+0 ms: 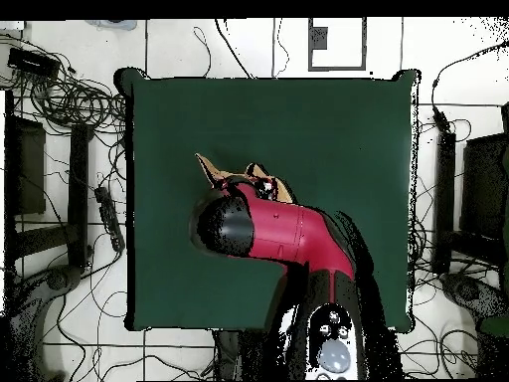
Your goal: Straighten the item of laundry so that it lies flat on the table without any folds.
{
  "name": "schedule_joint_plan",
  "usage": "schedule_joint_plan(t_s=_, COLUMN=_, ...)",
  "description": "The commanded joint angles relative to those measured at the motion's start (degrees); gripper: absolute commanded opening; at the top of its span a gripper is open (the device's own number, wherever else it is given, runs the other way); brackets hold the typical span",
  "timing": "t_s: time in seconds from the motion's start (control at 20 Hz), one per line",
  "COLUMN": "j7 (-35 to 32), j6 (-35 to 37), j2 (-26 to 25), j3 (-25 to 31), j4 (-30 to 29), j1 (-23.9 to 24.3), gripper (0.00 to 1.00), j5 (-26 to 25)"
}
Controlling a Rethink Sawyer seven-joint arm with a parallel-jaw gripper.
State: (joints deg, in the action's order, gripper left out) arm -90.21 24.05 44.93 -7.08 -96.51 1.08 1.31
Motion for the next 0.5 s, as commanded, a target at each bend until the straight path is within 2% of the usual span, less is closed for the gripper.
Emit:
schedule_joint_plan(t_s=0.05, j7=-10.85, j6=-4.56, j2=-1.77, j3=5.68, j4=-4.46, j1=-0.61, gripper=0.00, j5=1.40)
schedule_joint_plan(t_s=0.3, j7=-11.75, j6=-4.47, j2=-1.94, j3=4.91, j4=-4.65, j1=-1.52, gripper=0.00, j5=1.62)
schedule_joint_plan(t_s=0.5, j7=-13.95, j6=-1.54, j2=-1.97, j3=2.62, j4=-5.33, j1=-3.78, gripper=0.00, j5=2.35)
